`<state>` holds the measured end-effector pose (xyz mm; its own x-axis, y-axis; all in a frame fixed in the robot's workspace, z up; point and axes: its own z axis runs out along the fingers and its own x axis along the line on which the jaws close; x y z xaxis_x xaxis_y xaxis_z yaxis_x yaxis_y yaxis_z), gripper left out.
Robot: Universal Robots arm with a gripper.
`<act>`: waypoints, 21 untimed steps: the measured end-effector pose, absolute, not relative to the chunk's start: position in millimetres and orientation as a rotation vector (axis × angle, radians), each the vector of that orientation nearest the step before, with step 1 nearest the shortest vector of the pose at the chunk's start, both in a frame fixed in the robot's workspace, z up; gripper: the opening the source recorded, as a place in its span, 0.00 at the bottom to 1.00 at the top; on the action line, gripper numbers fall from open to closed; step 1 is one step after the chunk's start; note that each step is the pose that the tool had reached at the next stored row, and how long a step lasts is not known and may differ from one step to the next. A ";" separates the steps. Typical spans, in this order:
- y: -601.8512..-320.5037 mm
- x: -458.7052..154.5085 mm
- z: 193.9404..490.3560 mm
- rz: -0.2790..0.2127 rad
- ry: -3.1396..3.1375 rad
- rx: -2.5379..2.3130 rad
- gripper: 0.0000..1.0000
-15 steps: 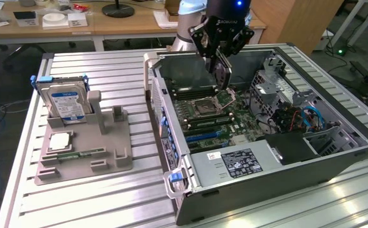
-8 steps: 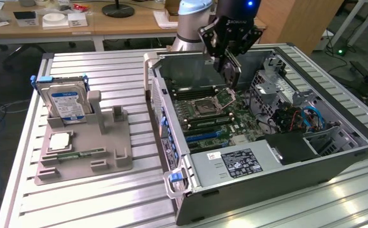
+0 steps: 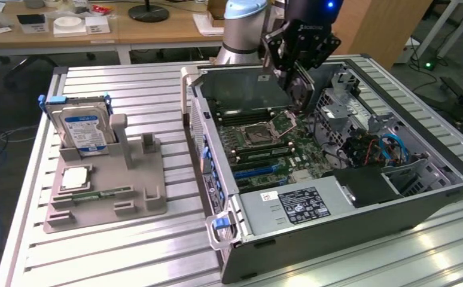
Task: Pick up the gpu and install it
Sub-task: 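Pick up the gpu and move the gpu toward the slot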
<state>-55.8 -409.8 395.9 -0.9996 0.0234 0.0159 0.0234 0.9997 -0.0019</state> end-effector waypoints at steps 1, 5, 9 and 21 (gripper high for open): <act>-409.7 -55.0 395.8 0.003 -3.125 -0.037 0.28; -409.7 -49.4 395.6 0.003 -3.125 -0.037 0.28; -409.7 -40.2 395.3 0.003 -3.125 -0.037 0.28; -409.6 -9.8 394.7 0.003 -3.125 -0.030 0.28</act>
<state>-9.8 -409.6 394.7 -0.9997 0.0190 0.0161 0.0190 0.9998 -0.0019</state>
